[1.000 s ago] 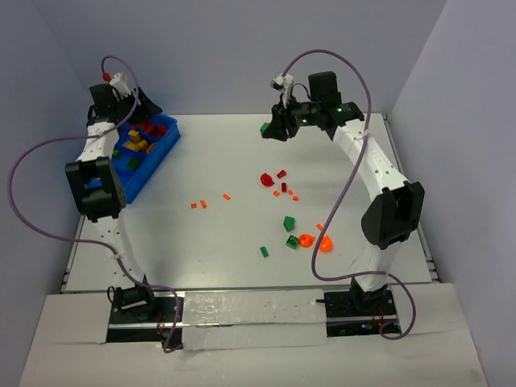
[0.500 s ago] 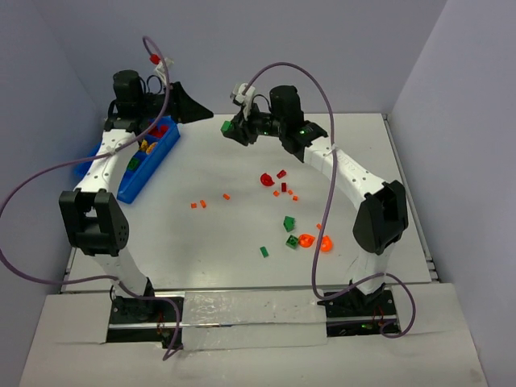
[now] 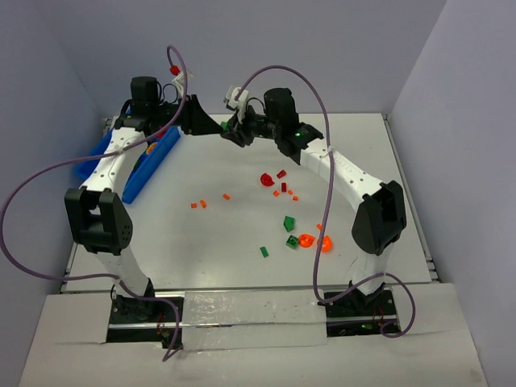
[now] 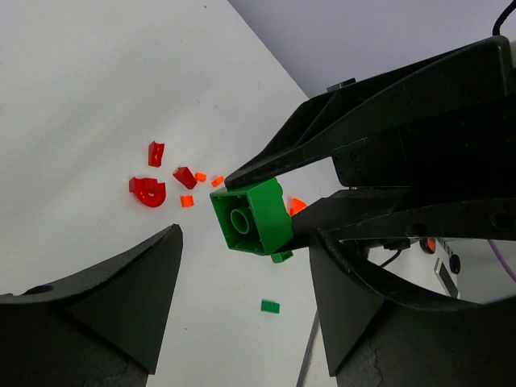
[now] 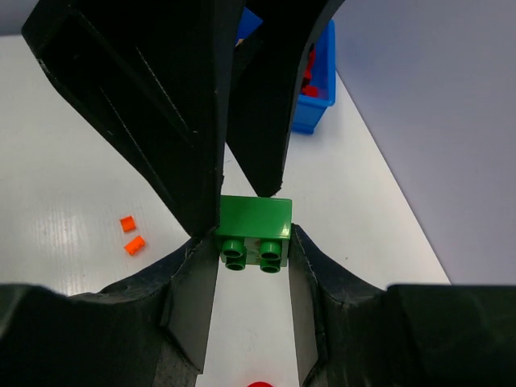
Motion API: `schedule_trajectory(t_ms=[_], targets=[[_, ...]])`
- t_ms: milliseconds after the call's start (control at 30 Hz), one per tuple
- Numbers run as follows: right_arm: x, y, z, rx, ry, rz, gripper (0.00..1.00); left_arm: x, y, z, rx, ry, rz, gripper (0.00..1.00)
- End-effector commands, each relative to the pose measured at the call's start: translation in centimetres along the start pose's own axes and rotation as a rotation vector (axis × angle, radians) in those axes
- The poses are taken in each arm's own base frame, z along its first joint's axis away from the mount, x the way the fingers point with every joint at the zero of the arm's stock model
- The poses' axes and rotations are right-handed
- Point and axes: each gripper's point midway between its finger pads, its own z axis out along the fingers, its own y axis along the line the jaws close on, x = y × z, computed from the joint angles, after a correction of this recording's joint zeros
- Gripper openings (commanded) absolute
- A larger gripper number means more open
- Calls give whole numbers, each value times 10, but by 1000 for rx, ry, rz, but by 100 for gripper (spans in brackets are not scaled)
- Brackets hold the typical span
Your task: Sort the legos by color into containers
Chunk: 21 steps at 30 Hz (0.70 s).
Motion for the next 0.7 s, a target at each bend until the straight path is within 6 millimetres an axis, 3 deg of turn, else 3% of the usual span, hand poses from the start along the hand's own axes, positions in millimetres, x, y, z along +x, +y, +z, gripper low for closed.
schedule_trajectory(t_ms=[0,667], targets=[[-36,-7,-4,38,-81,-69,0,-4,-6,3,25,11,13,73],[-37,0,-1,40,-92,-124,0,-12,-21,8,151,2,-58,66]])
